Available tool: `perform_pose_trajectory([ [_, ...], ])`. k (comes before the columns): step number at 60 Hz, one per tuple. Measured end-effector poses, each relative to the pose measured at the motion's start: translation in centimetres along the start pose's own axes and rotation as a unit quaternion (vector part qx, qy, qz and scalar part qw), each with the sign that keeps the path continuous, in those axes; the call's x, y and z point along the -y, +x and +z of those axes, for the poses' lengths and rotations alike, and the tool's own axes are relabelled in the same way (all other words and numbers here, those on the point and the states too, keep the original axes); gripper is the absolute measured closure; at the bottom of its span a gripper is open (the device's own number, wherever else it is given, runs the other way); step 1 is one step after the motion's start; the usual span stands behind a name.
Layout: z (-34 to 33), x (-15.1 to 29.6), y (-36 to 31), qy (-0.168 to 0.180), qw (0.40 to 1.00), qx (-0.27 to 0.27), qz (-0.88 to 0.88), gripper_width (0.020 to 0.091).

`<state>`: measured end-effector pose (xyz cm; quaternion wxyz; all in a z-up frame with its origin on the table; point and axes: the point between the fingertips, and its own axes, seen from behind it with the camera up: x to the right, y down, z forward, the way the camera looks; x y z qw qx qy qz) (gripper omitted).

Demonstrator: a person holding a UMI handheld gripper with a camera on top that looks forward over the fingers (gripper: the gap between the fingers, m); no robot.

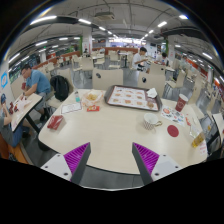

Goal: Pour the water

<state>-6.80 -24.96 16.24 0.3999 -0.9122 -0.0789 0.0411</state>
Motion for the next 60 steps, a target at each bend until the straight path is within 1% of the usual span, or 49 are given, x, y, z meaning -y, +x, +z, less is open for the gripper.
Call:
perform_pose_trajectory([
  [7,0.0,-0.6,2.2,-0.001,1.000,-0.013,0.005,0.0252],
  [18,-0.7,-2.7,9.4,0.004,0.999,-0.037,0.021,0.0253],
  [34,-0.9,-8.1,26.3,0.005,0.994,-0.094,0.049,0.0252],
  [47,0.3,-10.8,40.7,0.034,0.987,-0.135,0.081,0.0256],
  [52,1.7,-10.8,45.1,0.047,0.985,-0.141,0.092,0.0255],
  [60,4.8,-9.4,50.1,0.071,0.982,-0.145,0.095,0.0256],
])
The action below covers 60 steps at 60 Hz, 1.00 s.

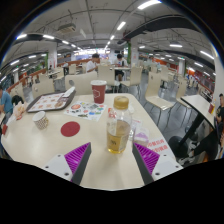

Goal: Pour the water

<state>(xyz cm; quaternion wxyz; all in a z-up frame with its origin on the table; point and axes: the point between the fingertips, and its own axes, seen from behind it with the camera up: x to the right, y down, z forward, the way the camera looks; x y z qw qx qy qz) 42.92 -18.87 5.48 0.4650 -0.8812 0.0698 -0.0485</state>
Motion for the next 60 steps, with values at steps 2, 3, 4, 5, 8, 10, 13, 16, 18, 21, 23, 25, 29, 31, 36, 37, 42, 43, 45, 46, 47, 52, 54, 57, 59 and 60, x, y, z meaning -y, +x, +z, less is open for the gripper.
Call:
perform_pose_trajectory([
  [2,1.1,0.5,0.6,0.005,1.000,-0.001,0.002,0.0257],
  [3,1.7,0.7,0.8,0.007,1.000,-0.001,0.003,0.0256],
  [4,2.1,0.9,0.9,0.009,1.000,0.000,0.005,0.0255],
  [5,2.7,1.1,1.0,0.012,1.000,0.002,0.007,0.0259],
  [8,4.2,1.6,1.2,0.020,1.000,0.005,0.012,0.0272],
  [10,5.0,2.0,1.3,0.024,1.000,0.005,0.011,0.0281],
  [13,6.3,2.1,1.5,0.029,1.000,0.004,0.003,0.0313],
  [16,7.3,2.3,1.8,0.034,0.999,-0.001,-0.006,0.0411],
  [18,7.6,2.4,2.0,0.038,0.999,-0.004,-0.010,0.0510],
  [21,8.0,2.7,1.8,0.048,0.999,-0.002,-0.008,0.0593],
  [23,8.1,2.8,1.7,0.051,0.999,0.001,-0.005,0.0613],
  [25,8.1,2.9,1.6,0.054,0.999,0.002,-0.005,0.0638],
  [29,8.2,3.0,1.8,0.060,0.998,-0.007,-0.006,0.0669],
  [31,8.2,3.0,1.7,0.061,0.998,-0.007,-0.008,0.0699],
  [36,8.1,3.0,1.6,0.062,0.998,-0.009,-0.013,0.0728],
  [37,8.1,3.0,1.6,0.061,0.998,-0.013,-0.014,0.0728],
  [42,8.3,3.1,1.4,0.057,0.998,-0.024,-0.024,0.0730],
  [43,8.2,3.2,1.5,0.056,0.998,-0.028,-0.027,0.0729],
  [45,8.1,3.6,1.6,0.059,0.997,-0.035,-0.032,0.0729],
  [46,8.0,3.9,1.5,0.061,0.997,-0.039,-0.035,0.0728],
  [47,8.0,4.1,1.4,0.062,0.996,-0.042,-0.039,0.0729],
  [52,7.4,6.0,1.2,0.068,0.994,-0.064,-0.060,0.0729],
  [54,7.3,7.0,0.7,0.074,0.992,-0.073,-0.071,0.0729],
  [57,6.9,8.7,0.0,0.081,0.987,-0.092,-0.099,0.0729],
  [59,6.5,10.1,-0.6,0.089,0.983,-0.104,-0.123,0.0729],
  [60,6.3,10.8,-1.0,0.093,0.980,-0.113,-0.137,0.0728],
])
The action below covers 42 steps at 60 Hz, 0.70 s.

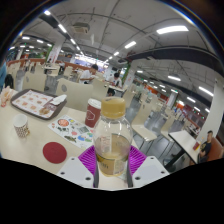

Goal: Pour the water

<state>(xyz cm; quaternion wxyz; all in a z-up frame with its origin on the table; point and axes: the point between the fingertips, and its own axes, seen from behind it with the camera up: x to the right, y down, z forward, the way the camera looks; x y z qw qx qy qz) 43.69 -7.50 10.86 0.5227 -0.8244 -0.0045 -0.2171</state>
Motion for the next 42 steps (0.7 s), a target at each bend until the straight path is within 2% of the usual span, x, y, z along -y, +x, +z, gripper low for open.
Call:
perform_pose_trajectory([
  [11,-1.7,9.2,-3.0,0.031,0.972,-0.101,-0.211,0.0730],
  [15,-2.3,12.4,-5.5,0.049,0.937,-0.140,-0.316,0.0729],
  [22,-2.4,16.3,-11.2,0.080,0.858,-0.173,-0.476,0.0730],
  [32,-1.1,16.8,-18.1,0.093,0.722,-0.194,-0.657,0.0727],
  [42,0.4,14.8,-21.1,0.077,0.646,-0.184,-0.737,0.0728],
])
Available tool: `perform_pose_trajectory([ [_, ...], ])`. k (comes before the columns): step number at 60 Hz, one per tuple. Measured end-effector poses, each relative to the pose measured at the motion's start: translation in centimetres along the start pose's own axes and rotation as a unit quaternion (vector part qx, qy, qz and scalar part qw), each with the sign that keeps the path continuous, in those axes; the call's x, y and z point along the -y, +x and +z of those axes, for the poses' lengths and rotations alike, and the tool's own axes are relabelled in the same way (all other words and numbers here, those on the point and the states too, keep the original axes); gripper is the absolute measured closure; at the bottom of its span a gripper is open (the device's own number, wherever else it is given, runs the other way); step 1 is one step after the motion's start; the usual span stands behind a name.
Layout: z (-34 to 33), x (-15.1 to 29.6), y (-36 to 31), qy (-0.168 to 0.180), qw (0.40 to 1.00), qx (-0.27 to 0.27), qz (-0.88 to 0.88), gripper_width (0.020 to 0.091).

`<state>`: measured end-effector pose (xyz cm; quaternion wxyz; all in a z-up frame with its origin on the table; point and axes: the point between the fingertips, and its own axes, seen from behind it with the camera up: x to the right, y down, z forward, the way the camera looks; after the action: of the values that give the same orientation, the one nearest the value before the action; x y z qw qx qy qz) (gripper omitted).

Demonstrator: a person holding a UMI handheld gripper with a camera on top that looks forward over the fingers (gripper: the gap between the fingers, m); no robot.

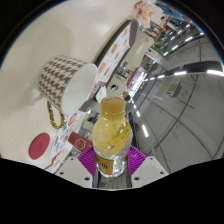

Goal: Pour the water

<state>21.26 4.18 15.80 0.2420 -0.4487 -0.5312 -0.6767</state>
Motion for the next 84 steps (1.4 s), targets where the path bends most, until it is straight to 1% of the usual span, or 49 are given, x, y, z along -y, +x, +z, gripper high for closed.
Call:
perform_pose_trajectory([
  [5,0.1,0.4,-1.0,0.002,1.000,0.016,-0.004,0.0728],
  [13,0.1,0.6,-0.4,0.010,1.000,0.017,0.019,0.0729],
  [19,0.0,-0.4,0.0,0.009,0.991,0.044,0.124,0.0729],
  [23,-0.5,-1.2,0.4,0.006,0.970,0.069,0.234,0.0727],
  [30,-1.3,-3.2,1.6,0.006,0.887,0.112,0.449,0.0728],
  [33,-1.8,-3.6,1.6,0.013,0.837,0.136,0.530,0.0728],
  [39,-2.4,-3.6,0.0,0.016,0.735,0.185,0.652,0.0729],
  [43,-2.8,-2.8,-2.0,0.016,0.670,0.223,0.708,0.0728],
  [46,-2.7,-2.5,-3.6,0.016,0.632,0.239,0.737,0.0727],
  [54,-2.6,-1.3,-8.1,0.010,0.564,0.281,0.777,0.0728],
  [65,-2.2,-0.4,-13.4,-0.012,0.528,0.303,0.793,0.0726],
  [66,-2.4,-0.9,-13.8,-0.015,0.525,0.310,0.792,0.0728],
  [67,-2.4,-0.4,-14.6,-0.017,0.523,0.313,0.793,0.0712],
  [69,-2.2,-0.5,-14.2,-0.008,0.518,0.299,0.802,0.0719],
  [73,-2.3,-0.4,-14.4,-0.001,0.522,0.295,0.800,0.0718],
  [76,-2.4,-0.5,-14.3,0.001,0.519,0.290,0.804,0.0703],
  [79,-2.4,-0.5,-14.3,0.001,0.516,0.289,0.806,0.0672],
  [84,-2.6,-0.5,-14.4,-0.003,0.514,0.298,0.804,0.0598],
])
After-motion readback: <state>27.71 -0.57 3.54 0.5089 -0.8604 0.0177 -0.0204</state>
